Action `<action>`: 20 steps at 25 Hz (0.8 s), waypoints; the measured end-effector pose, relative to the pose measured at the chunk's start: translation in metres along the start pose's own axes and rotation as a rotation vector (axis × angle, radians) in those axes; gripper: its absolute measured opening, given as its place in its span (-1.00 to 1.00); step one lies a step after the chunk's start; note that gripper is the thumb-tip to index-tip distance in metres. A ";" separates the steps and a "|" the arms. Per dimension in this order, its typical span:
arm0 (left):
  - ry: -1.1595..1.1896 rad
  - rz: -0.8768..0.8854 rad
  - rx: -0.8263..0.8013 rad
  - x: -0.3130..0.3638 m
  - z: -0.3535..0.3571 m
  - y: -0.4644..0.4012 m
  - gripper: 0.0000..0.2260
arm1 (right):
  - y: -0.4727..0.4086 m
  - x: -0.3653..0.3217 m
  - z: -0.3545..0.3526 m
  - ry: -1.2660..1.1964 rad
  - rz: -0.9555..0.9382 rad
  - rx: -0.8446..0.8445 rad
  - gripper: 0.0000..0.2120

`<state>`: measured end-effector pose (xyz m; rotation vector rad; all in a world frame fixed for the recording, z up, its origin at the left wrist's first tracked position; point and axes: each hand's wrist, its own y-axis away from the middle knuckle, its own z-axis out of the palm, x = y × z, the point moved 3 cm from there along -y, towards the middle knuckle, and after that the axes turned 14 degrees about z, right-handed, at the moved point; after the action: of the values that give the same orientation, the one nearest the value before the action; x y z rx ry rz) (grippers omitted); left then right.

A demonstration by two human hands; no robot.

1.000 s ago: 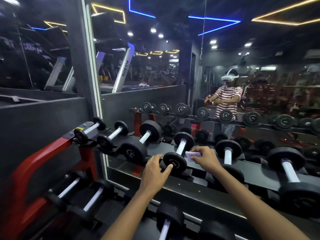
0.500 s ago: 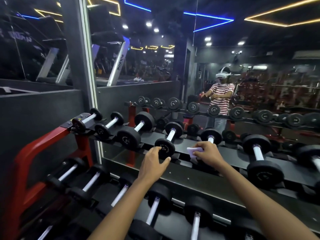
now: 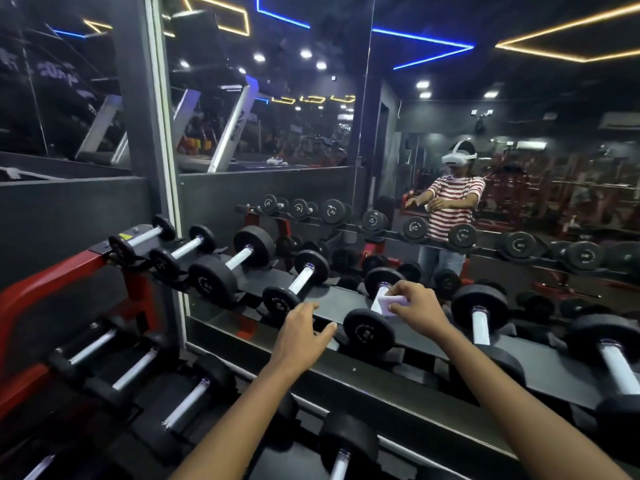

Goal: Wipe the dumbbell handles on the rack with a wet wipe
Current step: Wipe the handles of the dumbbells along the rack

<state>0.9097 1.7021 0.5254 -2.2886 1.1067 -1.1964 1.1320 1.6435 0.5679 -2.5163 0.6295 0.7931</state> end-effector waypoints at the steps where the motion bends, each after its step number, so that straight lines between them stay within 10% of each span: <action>1: 0.001 -0.001 -0.009 0.005 0.014 -0.006 -0.50 | -0.011 0.012 -0.004 -0.015 -0.008 0.003 -0.87; 9: -0.058 -0.099 -0.008 0.014 0.095 -0.042 -0.50 | -0.076 0.082 0.009 -0.048 -0.033 -0.062 -0.86; 20: -0.152 -0.161 0.020 0.005 0.160 -0.065 -0.34 | -0.113 0.078 0.073 0.391 -0.591 -0.258 -0.75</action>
<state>1.0717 1.7301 0.4714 -2.4457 0.8672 -1.0631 1.2187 1.7497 0.4949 -2.8868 -0.1346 0.1744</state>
